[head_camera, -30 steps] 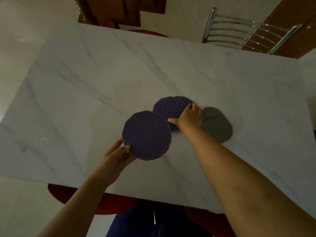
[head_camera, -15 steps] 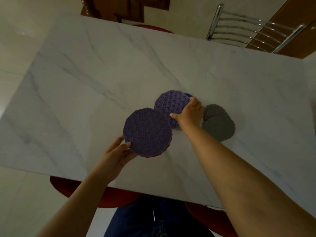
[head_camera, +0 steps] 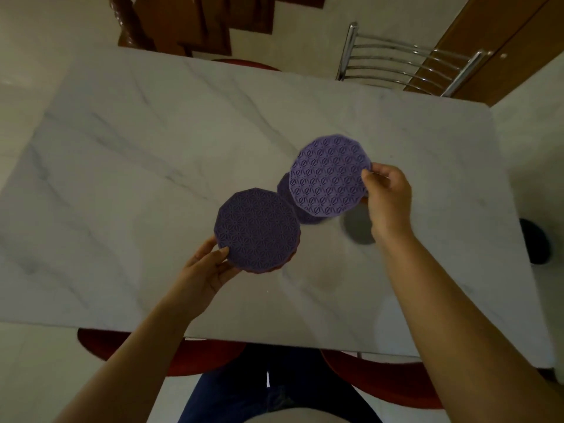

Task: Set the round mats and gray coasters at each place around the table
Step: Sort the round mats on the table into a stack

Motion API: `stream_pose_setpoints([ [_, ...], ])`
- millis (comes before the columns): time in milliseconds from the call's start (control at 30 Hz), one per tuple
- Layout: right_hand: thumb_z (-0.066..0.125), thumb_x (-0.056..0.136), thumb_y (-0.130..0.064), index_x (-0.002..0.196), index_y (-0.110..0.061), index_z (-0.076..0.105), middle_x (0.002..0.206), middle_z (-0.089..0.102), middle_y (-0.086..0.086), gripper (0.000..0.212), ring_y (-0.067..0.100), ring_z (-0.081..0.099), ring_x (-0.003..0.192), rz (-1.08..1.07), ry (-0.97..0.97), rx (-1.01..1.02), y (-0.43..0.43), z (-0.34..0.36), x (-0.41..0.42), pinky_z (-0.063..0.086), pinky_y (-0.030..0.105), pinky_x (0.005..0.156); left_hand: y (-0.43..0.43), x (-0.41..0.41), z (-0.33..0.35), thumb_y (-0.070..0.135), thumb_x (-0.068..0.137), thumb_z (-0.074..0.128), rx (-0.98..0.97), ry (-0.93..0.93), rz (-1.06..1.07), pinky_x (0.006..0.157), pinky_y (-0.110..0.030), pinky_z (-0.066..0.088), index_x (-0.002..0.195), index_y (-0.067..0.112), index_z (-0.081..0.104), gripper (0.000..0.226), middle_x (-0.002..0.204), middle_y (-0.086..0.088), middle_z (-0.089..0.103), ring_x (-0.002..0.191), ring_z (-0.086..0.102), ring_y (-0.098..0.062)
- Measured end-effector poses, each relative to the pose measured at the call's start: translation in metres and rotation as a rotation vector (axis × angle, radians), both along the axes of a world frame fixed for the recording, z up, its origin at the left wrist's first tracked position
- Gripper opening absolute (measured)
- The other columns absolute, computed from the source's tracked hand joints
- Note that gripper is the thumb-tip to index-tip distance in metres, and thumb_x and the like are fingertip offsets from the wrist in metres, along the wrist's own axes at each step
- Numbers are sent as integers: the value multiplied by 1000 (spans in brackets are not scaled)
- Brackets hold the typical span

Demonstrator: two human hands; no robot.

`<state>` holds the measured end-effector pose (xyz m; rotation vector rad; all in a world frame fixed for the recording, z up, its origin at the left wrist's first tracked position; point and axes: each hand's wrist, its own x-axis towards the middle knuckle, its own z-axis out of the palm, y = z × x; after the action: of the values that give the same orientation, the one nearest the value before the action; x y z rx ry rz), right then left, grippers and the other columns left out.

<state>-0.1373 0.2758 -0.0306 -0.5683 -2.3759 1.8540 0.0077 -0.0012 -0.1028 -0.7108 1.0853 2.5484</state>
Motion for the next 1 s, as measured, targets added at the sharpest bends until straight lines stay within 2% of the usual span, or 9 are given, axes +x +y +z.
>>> stream_pose_setpoints([
  [133,59,90,-13,90,-19,62,85,68,-1,6,3,67,65,10,-43,-272,2,7,26,51,19,52,8,-6,0,7,83,54,33,9,-36,77,-32,59,112,15,65,32,114,-8,72,95,71,-23],
  [200,59,90,-11,87,-17,63,79,69,-1,8,5,66,62,63,-140,-363,-6,-1,41,52,21,52,11,-9,1,7,85,53,43,23,-68,77,-32,58,109,16,68,30,113,-8,72,95,71,-23],
  [267,59,90,-12,88,-16,64,83,70,0,6,12,67,72,119,-230,-398,-14,-10,54,54,27,59,15,-11,1,6,86,52,50,34,-96,78,-33,58,108,16,69,30,112,-9,72,95,71,-24],
  [367,61,89,-15,96,-15,65,99,70,7,8,20,66,89,100,-241,-308,-22,-24,67,55,36,75,19,-15,1,5,86,53,69,32,-124,80,-34,58,114,13,65,32,117,-11,70,100,70,-25],
  [500,63,88,-21,115,-12,62,112,67,6,28,18,64,104,84,-238,-235,-23,-35,77,53,39,92,21,-15,1,4,87,51,111,28,-147,81,-34,58,118,13,63,35,119,-11,69,103,69,-25],
  [600,62,89,-20,123,-19,57,117,65,2,34,13,64,105,161,-264,-284,-25,-38,84,54,36,90,22,-16,1,4,86,51,118,24,-159,81,-34,58,116,13,63,33,115,-11,71,101,70,-25],
  [700,64,88,-17,121,-29,58,111,65,-10,36,-4,63,98,240,-171,-181,-25,-40,89,53,15,81,21,-16,2,5,84,52,118,0,-170,78,-33,59,106,15,69,29,107,-9,74,94,72,-22],
  [767,66,86,-19,126,-24,58,111,65,-9,41,-8,62,95,253,-150,-139,-24,-42,91,50,9,75,20,-17,3,6,84,53,117,-7,-187,77,-32,59,103,17,73,30,104,-8,75,92,72,-21],
  [1000,68,84,-24,122,-28,59,109,63,-14,39,-12,61,93,262,-143,-122,-22,-49,92,49,6,72,20,-23,9,10,83,56,35,-3,-224,75,-32,59,116,14,64,35,104,-9,74,88,73,-22],
])
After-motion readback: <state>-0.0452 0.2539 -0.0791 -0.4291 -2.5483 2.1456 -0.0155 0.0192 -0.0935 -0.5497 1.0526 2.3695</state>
